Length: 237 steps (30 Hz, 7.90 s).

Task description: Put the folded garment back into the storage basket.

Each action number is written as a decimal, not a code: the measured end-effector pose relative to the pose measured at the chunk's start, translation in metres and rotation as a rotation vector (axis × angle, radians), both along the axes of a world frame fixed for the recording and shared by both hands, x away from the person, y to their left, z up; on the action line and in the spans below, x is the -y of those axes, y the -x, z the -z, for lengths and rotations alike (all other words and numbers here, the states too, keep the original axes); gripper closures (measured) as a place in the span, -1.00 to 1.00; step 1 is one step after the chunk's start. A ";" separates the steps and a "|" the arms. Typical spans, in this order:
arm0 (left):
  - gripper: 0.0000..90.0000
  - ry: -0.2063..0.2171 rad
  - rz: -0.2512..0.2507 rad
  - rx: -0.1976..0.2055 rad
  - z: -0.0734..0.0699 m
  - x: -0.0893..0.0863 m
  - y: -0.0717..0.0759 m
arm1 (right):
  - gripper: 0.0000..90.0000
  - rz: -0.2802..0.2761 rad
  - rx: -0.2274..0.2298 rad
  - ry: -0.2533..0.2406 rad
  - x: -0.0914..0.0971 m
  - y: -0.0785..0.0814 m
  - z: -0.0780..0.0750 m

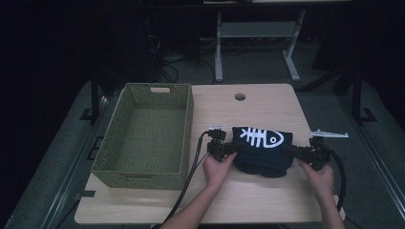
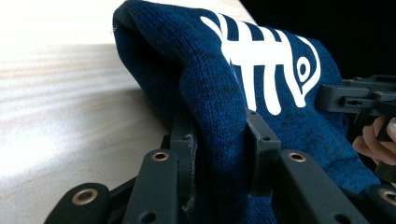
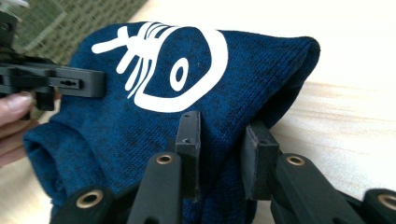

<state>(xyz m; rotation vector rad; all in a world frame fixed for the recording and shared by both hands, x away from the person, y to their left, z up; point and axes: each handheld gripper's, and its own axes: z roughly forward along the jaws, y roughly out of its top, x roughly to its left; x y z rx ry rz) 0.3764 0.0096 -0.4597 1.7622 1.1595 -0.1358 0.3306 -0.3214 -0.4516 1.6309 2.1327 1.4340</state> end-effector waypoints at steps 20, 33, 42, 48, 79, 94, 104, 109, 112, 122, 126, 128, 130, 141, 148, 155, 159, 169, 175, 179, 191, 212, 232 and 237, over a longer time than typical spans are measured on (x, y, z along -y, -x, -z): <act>0.53 0.001 0.026 0.093 -0.048 -0.002 0.005 | 0.58 -0.002 0.044 -0.024 0.000 0.004 -0.042; 0.53 -0.009 0.031 0.136 -0.076 -0.017 0.008 | 0.58 -0.029 0.064 -0.028 -0.011 0.004 -0.068; 0.51 0.028 0.045 0.125 -0.092 -0.032 0.009 | 0.58 -0.052 0.078 -0.044 -0.021 0.002 -0.084; 0.51 0.036 0.040 0.132 -0.101 -0.045 0.009 | 0.58 -0.070 0.078 -0.043 -0.031 -0.001 -0.093; 0.51 0.095 0.025 0.147 -0.137 -0.101 0.009 | 0.58 -0.142 0.084 -0.132 -0.075 -0.018 -0.120; 0.49 0.117 -0.017 0.157 -0.148 -0.142 0.011 | 0.58 -0.200 0.103 -0.125 -0.115 -0.029 -0.137; 0.49 0.121 -0.046 0.164 -0.153 -0.169 0.015 | 0.58 -0.233 0.110 -0.130 -0.141 -0.036 -0.141; 0.49 0.124 -0.052 0.166 -0.153 -0.178 0.016 | 0.58 -0.238 0.109 -0.130 -0.149 -0.037 -0.142; 0.49 0.131 -0.063 0.163 -0.152 -0.185 0.018 | 0.58 -0.248 0.104 -0.129 -0.159 -0.039 -0.143; 0.49 0.137 -0.100 0.162 -0.150 -0.214 0.022 | 0.58 -0.272 0.093 -0.129 -0.186 -0.045 -0.144; 0.49 0.137 -0.112 0.161 -0.151 -0.223 0.022 | 0.58 -0.277 0.091 -0.131 -0.196 -0.048 -0.143; 0.49 0.135 -0.119 0.164 -0.151 -0.227 0.022 | 0.58 -0.281 0.095 -0.129 -0.203 -0.050 -0.143; 0.49 0.137 -0.124 0.163 -0.151 -0.231 0.022 | 0.58 -0.282 0.094 -0.130 -0.205 -0.051 -0.143; 0.49 0.124 -0.169 0.162 -0.150 -0.253 0.022 | 0.58 -0.301 0.089 -0.132 -0.230 -0.058 -0.141; 0.49 0.124 -0.194 0.151 -0.146 -0.270 0.020 | 0.58 -0.315 0.083 -0.131 -0.248 -0.061 -0.140; 0.47 0.123 -0.225 0.144 -0.143 -0.285 0.021 | 0.58 -0.331 0.081 -0.126 -0.266 -0.065 -0.137; 0.47 0.118 -0.236 0.139 -0.143 -0.292 0.022 | 0.58 -0.335 0.077 -0.133 -0.274 -0.068 -0.134; 0.45 0.107 -0.255 0.113 -0.140 -0.309 0.019 | 0.58 -0.338 0.064 -0.150 -0.292 -0.072 -0.127; 0.44 0.094 -0.275 0.096 -0.137 -0.318 0.018 | 0.58 -0.343 0.054 -0.153 -0.304 -0.075 -0.120; 0.43 0.086 -0.289 0.079 -0.132 -0.325 0.017 | 0.58 -0.339 0.048 -0.156 -0.311 -0.077 -0.115; 0.45 0.049 -0.331 0.027 -0.119 -0.341 0.014 | 0.57 -0.340 0.027 -0.132 -0.334 -0.078 -0.099; 0.39 -0.079 -0.345 -0.037 -0.102 -0.345 0.009 | 0.54 -0.344 -0.016 -0.073 -0.352 -0.081 -0.073; 0.42 -0.146 -0.334 -0.055 -0.096 -0.337 0.003 | 0.46 -0.323 0.006 -0.008 -0.351 -0.076 -0.065; 0.17 -0.193 -0.378 -0.045 -0.097 -0.337 0.003 | 0.19 -0.328 0.028 0.031 -0.353 -0.073 -0.069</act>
